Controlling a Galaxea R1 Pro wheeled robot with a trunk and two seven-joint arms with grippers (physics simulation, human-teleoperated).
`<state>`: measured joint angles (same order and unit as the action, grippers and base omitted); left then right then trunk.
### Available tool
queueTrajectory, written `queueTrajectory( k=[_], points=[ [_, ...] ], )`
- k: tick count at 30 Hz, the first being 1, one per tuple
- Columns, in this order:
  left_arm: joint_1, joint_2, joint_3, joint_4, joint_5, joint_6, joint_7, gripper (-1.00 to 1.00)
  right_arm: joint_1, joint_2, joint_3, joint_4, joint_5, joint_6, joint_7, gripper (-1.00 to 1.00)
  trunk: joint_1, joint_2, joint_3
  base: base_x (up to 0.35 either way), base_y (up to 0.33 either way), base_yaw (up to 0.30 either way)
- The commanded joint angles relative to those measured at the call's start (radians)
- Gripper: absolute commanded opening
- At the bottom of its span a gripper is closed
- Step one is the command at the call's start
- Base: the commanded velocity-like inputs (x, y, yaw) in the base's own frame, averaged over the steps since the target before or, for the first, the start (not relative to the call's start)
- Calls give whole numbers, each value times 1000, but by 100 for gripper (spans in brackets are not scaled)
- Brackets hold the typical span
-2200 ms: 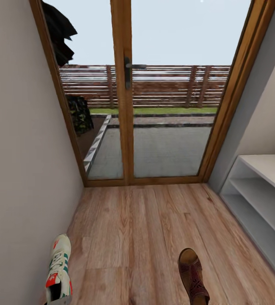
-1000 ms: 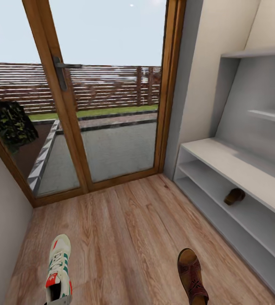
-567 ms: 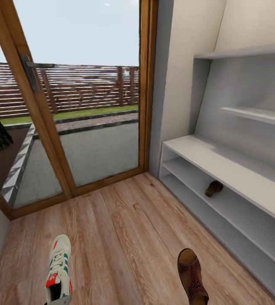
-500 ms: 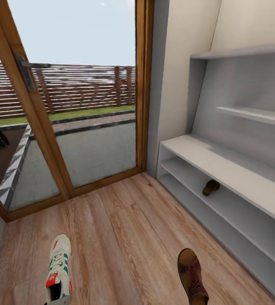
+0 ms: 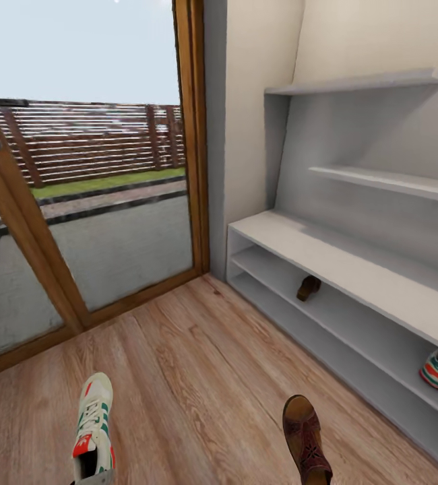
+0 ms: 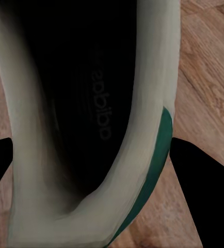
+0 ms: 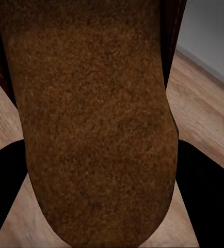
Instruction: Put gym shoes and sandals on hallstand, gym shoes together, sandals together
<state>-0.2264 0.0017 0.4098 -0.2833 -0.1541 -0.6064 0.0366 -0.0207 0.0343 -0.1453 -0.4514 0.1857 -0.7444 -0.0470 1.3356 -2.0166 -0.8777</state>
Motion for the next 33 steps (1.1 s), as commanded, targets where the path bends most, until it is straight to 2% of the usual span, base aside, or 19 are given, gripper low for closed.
queueTrajectory(
  k=[1, 33],
  points=[
    [-1, 0, 4, 1, -10, -3, 3, -100, -1, 1, -5, 0, 11, -3, -5, -100, 0, 0, -1, 0, 196, -300],
    [-1, 0, 4, 1, -11, -4, 3, -100, -1, 1, -5, 0, 10, -3, -5, -100, 0, 0, -1, 0, 5, -300]
  ],
)
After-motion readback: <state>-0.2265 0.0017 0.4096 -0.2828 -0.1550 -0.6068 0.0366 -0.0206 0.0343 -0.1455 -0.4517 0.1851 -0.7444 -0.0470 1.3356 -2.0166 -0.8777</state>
